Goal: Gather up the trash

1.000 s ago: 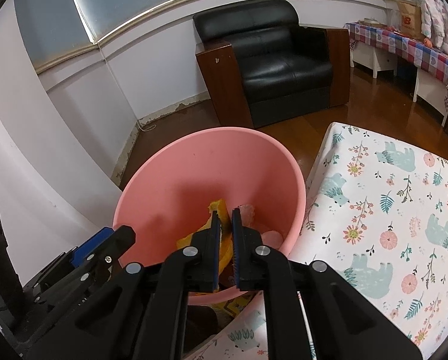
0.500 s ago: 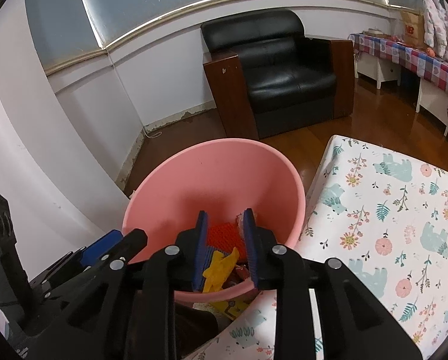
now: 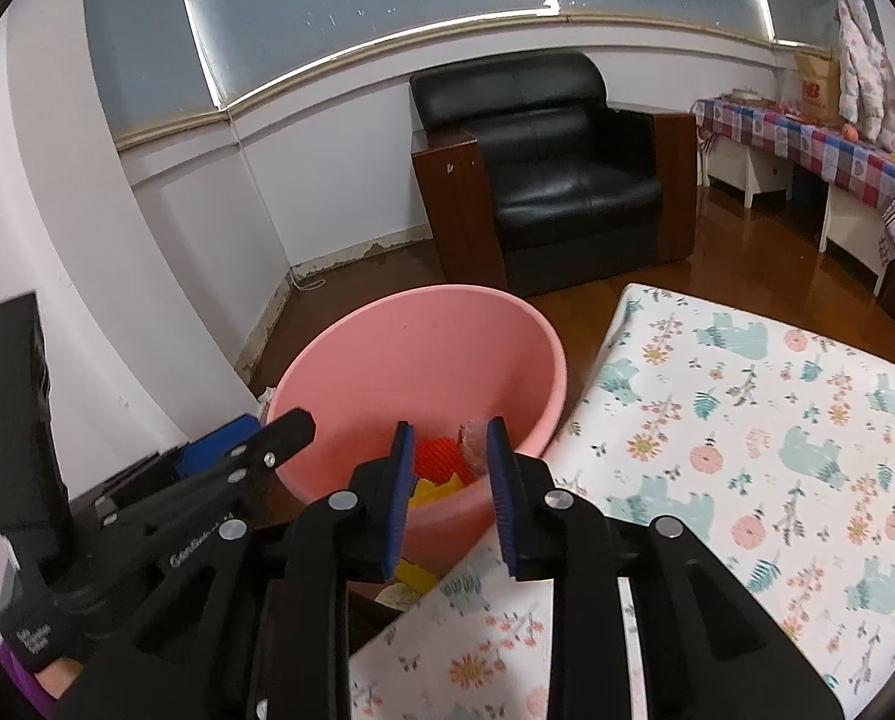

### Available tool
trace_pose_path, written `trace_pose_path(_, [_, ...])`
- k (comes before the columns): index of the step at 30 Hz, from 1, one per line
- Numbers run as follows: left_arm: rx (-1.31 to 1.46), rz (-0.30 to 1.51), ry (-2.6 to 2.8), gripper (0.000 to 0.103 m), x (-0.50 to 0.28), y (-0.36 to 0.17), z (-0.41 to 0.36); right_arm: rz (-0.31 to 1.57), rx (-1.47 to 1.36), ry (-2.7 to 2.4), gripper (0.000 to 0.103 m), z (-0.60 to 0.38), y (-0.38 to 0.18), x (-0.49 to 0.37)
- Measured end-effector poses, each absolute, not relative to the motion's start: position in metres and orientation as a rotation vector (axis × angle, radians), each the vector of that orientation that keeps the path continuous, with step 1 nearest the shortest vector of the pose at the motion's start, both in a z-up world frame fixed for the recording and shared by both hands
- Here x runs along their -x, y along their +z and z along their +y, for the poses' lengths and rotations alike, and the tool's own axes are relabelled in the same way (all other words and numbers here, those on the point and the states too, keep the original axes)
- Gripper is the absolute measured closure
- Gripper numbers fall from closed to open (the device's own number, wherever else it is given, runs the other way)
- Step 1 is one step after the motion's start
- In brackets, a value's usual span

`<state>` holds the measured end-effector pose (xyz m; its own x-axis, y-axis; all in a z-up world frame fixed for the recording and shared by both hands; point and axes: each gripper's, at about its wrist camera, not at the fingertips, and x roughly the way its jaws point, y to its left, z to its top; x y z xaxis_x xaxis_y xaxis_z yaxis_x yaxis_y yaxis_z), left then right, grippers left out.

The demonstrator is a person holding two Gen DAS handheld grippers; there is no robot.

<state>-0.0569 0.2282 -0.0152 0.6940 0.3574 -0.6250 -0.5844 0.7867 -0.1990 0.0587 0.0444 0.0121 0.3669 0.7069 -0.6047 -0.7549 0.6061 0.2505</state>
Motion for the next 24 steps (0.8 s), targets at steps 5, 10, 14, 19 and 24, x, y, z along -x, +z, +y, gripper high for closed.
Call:
trace_pose_path(5, [0.372, 0.592, 0.522, 0.058, 0.060, -0.005, 0.210, 0.709, 0.076, 0.927, 0.078, 0.025, 0.018, -0.048])
trace_pose_path(10, [0.341, 0.585, 0.504, 0.058, 0.060, 0.005, 0.193, 0.686, 0.065, 0.912, 0.077, 0.007, 0.022, -0.041])
trace_pose_path(14, [0.319, 0.580, 0.494, 0.058, 0.062, 0.013, 0.178, 0.675, 0.052, 0.905, 0.077, -0.005, 0.025, -0.036])
trace_pose_path(19, [0.294, 0.576, 0.490, 0.058, 0.065, 0.019, 0.159, 0.655, 0.045, 0.893, 0.077, -0.016, 0.028, -0.029])
trace_pose_path(24, [0.279, 0.573, 0.483, 0.058, 0.067, 0.025, 0.145, 0.629, 0.042, 0.869, 0.077, -0.029, 0.031, -0.026])
